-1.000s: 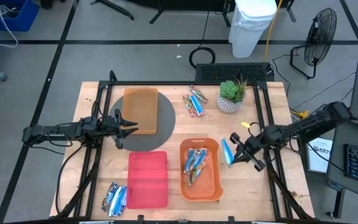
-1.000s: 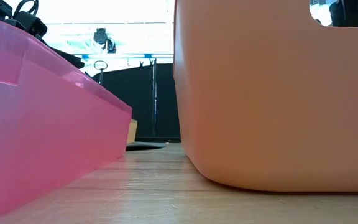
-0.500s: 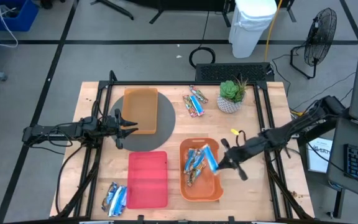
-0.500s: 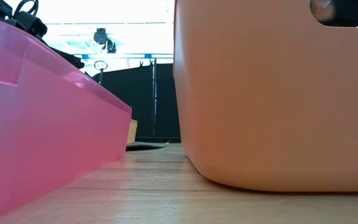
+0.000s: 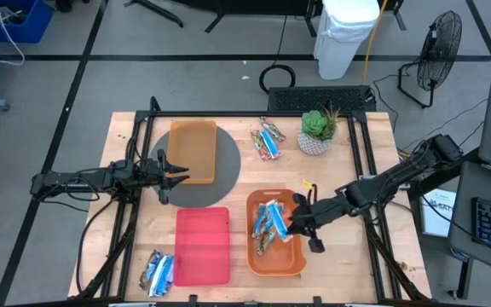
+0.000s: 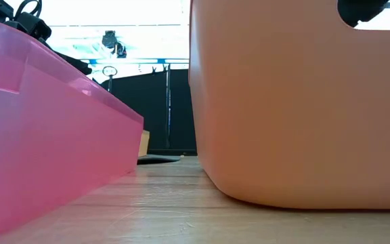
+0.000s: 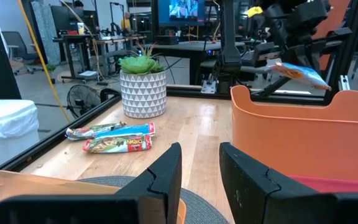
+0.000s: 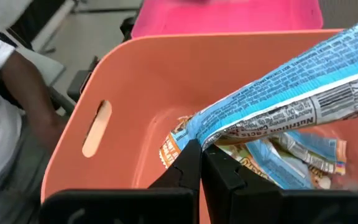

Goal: Pick and place Granola Bars by type
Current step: Put the yellow granola bar into the orange bin

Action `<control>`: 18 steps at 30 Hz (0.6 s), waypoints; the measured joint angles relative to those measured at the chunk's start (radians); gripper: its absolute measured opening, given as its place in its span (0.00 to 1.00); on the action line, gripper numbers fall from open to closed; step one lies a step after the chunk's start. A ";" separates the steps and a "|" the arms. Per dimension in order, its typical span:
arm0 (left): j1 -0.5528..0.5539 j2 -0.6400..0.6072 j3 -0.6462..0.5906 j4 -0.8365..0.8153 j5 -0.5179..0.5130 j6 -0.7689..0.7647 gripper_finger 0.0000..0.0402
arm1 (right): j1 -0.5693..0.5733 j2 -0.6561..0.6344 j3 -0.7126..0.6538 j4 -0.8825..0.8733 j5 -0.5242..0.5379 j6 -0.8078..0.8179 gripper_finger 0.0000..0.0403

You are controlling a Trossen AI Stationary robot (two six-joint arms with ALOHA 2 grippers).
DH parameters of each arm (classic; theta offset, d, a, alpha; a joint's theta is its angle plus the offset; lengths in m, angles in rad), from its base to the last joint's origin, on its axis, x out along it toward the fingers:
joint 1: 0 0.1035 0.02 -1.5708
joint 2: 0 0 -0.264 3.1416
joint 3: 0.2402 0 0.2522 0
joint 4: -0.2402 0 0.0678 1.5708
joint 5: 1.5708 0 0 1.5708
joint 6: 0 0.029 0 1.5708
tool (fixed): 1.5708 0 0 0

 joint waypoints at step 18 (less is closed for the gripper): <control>0.000 0.000 0.000 0.000 0.000 0.000 0.28 | -0.007 0.223 0.140 -0.206 -0.109 0.155 0.00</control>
